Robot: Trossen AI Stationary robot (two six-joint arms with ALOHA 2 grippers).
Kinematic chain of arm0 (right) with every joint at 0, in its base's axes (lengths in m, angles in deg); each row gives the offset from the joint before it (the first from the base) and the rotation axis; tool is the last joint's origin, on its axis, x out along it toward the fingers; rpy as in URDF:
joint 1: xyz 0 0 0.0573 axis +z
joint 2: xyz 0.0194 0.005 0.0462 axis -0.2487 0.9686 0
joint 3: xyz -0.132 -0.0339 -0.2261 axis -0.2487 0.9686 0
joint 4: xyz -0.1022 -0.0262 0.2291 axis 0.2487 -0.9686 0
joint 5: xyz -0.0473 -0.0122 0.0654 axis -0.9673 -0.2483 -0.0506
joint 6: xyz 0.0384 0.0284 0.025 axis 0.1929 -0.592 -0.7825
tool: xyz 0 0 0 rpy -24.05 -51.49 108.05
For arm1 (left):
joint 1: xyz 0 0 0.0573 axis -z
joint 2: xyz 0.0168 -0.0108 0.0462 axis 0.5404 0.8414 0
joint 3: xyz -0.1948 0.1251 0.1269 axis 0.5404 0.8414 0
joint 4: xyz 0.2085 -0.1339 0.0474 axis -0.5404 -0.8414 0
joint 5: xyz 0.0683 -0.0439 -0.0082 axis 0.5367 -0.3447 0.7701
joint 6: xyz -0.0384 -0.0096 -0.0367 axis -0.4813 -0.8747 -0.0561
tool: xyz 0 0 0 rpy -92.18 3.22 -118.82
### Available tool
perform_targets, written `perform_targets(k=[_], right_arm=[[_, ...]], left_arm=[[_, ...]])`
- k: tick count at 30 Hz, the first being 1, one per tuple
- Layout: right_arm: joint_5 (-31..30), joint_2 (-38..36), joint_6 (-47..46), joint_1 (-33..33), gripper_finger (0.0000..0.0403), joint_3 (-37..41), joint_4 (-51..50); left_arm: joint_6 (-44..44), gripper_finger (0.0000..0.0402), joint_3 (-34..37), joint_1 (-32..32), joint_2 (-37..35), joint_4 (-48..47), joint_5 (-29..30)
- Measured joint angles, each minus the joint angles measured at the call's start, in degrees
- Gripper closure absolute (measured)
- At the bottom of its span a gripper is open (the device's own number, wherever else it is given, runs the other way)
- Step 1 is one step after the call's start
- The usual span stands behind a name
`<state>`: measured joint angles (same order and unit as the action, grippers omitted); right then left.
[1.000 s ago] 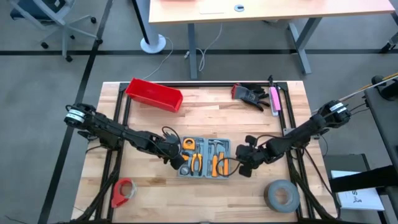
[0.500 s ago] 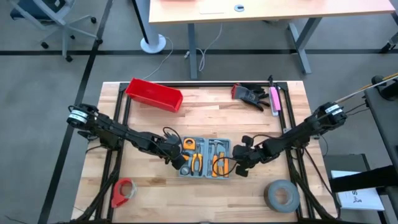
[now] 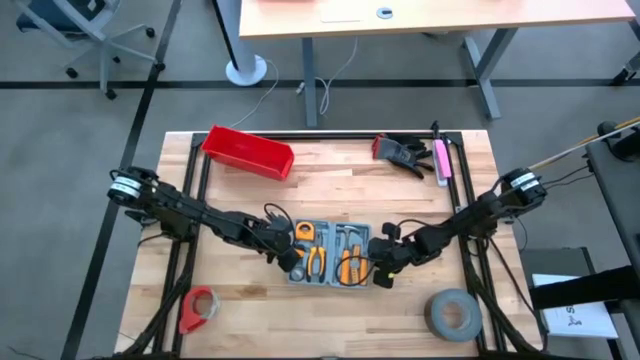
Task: Prefit tool cases
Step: Close the prefit tool case
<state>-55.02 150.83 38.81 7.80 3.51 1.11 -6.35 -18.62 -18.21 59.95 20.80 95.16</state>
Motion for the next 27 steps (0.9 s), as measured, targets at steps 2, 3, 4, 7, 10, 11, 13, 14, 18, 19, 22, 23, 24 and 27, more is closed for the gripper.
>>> perform_targets(k=[2, 3, 4, 7, 10, 11, 13, 14, 18, 19, 22, 23, 24, 27], right_arm=[[0.04, 0.04, 0.35, -0.01, 0.0349, -0.23, 0.0], [0.1, 0.04, 0.4, -0.12, 0.0346, -0.29, 0.0], [0.13, -0.02, 0.42, -0.13, 0.0344, -0.32, 0.0], [0.33, -0.18, 0.52, -0.24, 0.0339, -0.32, 0.05], [0.35, -0.18, 0.53, -0.22, 0.0337, -0.32, 0.05], [0.37, -0.18, 0.54, -0.22, 0.0337, -0.32, 0.05], [0.44, -0.18, 0.54, -0.22, 0.0338, -0.32, 0.05], [0.5, -0.18, 0.54, -0.22, 0.0339, -0.32, 0.06], [0.58, -0.2, 0.42, -0.22, 0.0349, -0.32, 0.33], [0.59, -0.2, 0.39, -0.22, 0.0352, -0.32, 0.4], [0.72, -0.2, 0.35, -0.2, 0.0355, -0.32, 0.9], [0.81, -0.2, 0.35, -0.2, 0.0356, -0.32, 1.26], [0.89, -0.2, 0.35, -0.18, 0.0357, -0.32, 1.55], [1.15, -0.2, 0.35, -0.17, 0.0355, -0.32, 1.8]], left_arm=[[0.0, 0.0267, 0.0, 0.0, 0.0, -0.04, 0.01], [0.02, 0.0272, 0.0, -0.02, 0.0, -0.04, 0.01], [0.02, 0.0279, 0.0, 0.0, 0.0, -0.04, 0.01], [0.01, 0.0301, 0.0, 0.0, 0.0, -0.13, 0.0], [0.09, 0.0326, 0.0, -0.02, 0.0, -0.22, 0.01], [0.07, 0.0335, 0.0, -0.02, 0.0, -0.26, 0.03], [0.13, 0.035, 0.0, -0.02, 0.0, -0.32, 0.03], [0.23, 0.0357, 0.02, -0.02, 0.0, -0.33, 0.05], [0.39, 0.0374, 0.04, -0.04, 0.0, -0.33, 0.4], [0.41, 0.0375, 0.04, -0.04, 0.0, -0.33, 0.4], [0.43, 0.0374, 0.07, -0.04, 0.0, -0.35, 0.38], [0.39, 0.0374, 0.07, -0.04, 0.0, -0.44, 0.37], [0.37, 0.0374, 0.07, -0.04, -0.01, -0.56, 0.35], [0.12, 0.0374, 0.07, -0.04, -0.17, -0.6, 0.14]])
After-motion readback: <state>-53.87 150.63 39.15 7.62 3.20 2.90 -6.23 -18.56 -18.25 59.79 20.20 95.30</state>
